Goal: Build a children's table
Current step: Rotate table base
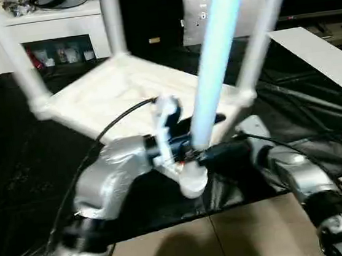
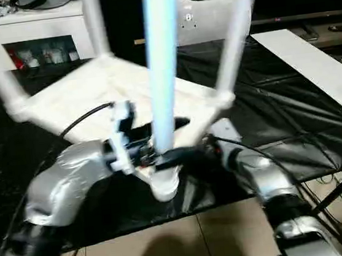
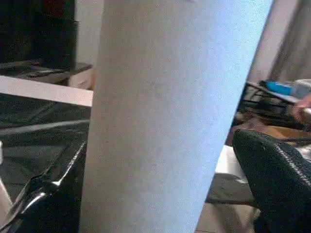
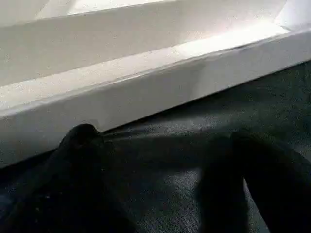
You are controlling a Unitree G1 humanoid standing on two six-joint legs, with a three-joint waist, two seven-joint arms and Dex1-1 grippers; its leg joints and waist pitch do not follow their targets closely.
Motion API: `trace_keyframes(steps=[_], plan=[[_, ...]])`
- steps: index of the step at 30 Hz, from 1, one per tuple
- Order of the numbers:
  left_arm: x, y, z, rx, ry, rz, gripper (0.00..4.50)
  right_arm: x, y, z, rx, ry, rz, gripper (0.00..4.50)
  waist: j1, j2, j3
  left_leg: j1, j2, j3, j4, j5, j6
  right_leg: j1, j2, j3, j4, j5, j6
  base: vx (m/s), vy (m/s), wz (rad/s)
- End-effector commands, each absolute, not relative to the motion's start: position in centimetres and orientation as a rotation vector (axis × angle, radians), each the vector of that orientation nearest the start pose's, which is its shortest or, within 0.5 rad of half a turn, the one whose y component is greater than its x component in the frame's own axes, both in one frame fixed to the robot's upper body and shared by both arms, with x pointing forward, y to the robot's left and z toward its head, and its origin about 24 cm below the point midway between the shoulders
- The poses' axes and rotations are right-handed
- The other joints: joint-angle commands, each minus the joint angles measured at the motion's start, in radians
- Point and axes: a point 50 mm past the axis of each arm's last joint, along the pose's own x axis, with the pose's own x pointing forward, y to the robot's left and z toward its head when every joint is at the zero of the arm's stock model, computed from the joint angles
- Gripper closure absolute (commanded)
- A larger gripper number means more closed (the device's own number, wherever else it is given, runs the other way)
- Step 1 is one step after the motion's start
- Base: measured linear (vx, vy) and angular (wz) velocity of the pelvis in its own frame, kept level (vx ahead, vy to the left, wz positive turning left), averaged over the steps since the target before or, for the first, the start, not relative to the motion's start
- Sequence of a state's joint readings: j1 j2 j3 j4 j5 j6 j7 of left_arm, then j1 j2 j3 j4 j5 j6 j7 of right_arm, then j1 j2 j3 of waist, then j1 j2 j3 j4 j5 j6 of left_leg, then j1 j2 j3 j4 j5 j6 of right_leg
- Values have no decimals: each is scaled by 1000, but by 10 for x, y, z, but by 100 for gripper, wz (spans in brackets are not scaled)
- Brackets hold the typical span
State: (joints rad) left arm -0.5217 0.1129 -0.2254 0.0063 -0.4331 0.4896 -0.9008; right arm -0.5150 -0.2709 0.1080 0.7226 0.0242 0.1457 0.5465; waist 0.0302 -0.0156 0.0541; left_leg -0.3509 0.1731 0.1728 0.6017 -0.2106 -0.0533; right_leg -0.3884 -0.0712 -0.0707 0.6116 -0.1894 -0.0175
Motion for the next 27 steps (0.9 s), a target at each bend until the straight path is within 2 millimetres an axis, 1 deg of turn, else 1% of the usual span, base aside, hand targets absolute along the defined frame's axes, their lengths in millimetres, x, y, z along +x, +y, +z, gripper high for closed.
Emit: trace_keyframes(steps=[1,2,4,6,9,11,12,15,19,20,22,27], plan=[[278,16,144,-145,-15,-1432,5,331,-133,16,-208,406,690,0,12,-1,-58,-8,53,-17,-70,-134,38,55,-78,52,-75,-218,-239,0,0,0],[278,15,144,-144,-21,-1430,5,331,-133,16,-206,404,691,0,12,-2,-59,-8,53,-16,-70,-136,38,54,-77,52,-76,-213,-241,0,0,0],[277,11,145,-147,-33,-1425,5,332,-131,16,-197,403,695,0,12,1,-59,-5,54,-15,-70,-145,41,53,-77,52,-75,-200,-252,0,0,0],[278,7,144,-137,-46,-1412,5,332,-130,14,-192,402,702,0,10,-1,-58,-6,54,-16,-71,-156,42,53,-76,51,-77,-210,-251,0,0,0],[278,3,144,-141,-50,-1402,5,330,-128,12,-176,402,724,0,12,-3,-58,-7,54,-16,-71,-160,45,54,-78,52,-78,-220,-248,0,0,0],[276,-1,144,-148,-53,-1403,5,328,-126,10,-168,405,739,0,12,-2,-58,-6,55,-16,-71,-162,45,53,-78,52,-77,-217,-250,0,0,0],[275,-1,144,-149,-53,-1405,5,328,-126,10,-168,405,740,0,14,2,-59,-6,55,-16,-70,-161,45,53,-79,52,-76,-211,-253,0,0,0],[271,-7,145,-160,-55,-1428,5,328,-123,9,-162,400,755,0,12,2,-59,-7,55,-16,-71,-156,53,55,-78,52,-75,-184,-263,0,0,0],[268,-13,148,-176,-65,-1453,5,331,-117,13,-146,369,770,0,12,1,-57,-7,56,-17,-72,-176,51,53,-80,51,-78,-215,-263,0,0,0],[268,-13,149,-178,-67,-1454,5,331,-115,13,-143,368,777,0,12,-1,-57,-7,56,-17,-72,-178,51,53,-79,51,-79,-218,-262,0,0,0],[269,-14,149,-178,-70,-1450,5,331,-113,12,-148,370,785,0,10,0,-57,-7,56,-18,-73,-185,51,52,-79,51,-80,-230,-260,0,0,0],[269,-16,150,-175,-75,-1446,5,331,-110,12,-145,367,799,0,10,-1,-56,-7,57,-17,-73,-182,55,51,-80,52,-79,-219,-264,0,0,0]])
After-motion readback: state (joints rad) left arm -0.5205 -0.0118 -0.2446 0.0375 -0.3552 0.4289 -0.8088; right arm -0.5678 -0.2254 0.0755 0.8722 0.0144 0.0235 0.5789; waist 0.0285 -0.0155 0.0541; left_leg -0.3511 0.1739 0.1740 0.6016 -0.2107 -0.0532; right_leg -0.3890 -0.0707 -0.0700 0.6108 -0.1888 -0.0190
